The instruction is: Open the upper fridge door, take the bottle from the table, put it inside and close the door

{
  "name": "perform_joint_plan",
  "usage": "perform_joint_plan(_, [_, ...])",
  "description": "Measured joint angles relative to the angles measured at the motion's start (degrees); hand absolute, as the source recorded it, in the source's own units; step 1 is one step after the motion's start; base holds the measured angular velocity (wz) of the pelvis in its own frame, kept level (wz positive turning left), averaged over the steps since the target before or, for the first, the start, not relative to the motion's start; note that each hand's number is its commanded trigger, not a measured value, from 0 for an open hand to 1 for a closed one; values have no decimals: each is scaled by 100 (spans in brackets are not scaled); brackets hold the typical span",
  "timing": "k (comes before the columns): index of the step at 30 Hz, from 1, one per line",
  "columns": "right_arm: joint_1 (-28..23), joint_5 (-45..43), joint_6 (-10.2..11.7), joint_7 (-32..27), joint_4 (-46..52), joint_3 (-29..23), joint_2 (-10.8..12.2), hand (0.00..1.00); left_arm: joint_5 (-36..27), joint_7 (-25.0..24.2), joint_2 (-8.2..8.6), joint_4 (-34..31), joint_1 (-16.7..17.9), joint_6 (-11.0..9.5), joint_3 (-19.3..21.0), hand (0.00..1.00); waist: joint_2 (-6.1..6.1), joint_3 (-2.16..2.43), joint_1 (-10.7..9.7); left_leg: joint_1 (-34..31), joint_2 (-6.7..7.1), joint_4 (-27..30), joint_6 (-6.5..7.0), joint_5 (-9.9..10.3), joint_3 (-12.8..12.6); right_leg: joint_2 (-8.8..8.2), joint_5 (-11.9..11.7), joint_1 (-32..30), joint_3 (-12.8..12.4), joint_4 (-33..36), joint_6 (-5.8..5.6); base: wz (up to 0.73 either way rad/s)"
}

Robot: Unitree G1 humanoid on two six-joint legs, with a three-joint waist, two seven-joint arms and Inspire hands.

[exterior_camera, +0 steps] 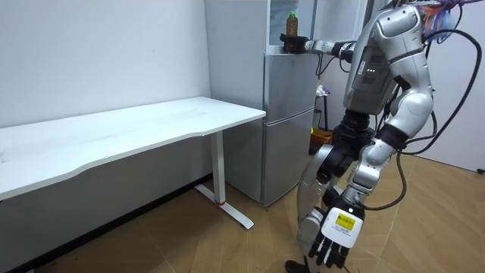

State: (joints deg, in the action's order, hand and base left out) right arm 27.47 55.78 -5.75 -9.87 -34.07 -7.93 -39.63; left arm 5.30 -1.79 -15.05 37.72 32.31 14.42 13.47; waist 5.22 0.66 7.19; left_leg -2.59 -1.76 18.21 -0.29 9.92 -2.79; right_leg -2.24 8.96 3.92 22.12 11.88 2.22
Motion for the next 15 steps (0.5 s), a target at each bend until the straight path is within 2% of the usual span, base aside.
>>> perform_joint_plan(6, [1, 35, -13, -326, 142, 24, 0, 0, -8, -1, 34, 64, -15, -174, -1, 0, 31, 14, -37, 70, 42, -131, 17, -58, 9, -29, -4, 15, -14, -5, -27, 0])
perform_joint_plan(9, [4, 310, -11, -517, 193, 62, 0, 0, -8, -1, 33, 354, -22, -436, -1, 0, 29, -13, -45, 134, 46, -182, 15, -65, -5, -36, 9, 64, -13, -16, -36, 0])
perform_joint_plan(15, [2, 449, -12, -869, 657, 101, 0, 0, 73, -24, 35, 599, -13, -532, 76, 0, 6, -32, -56, 132, 49, -277, 13, -99, -33, -17, 10, -25, -148, -4, -40, -6])
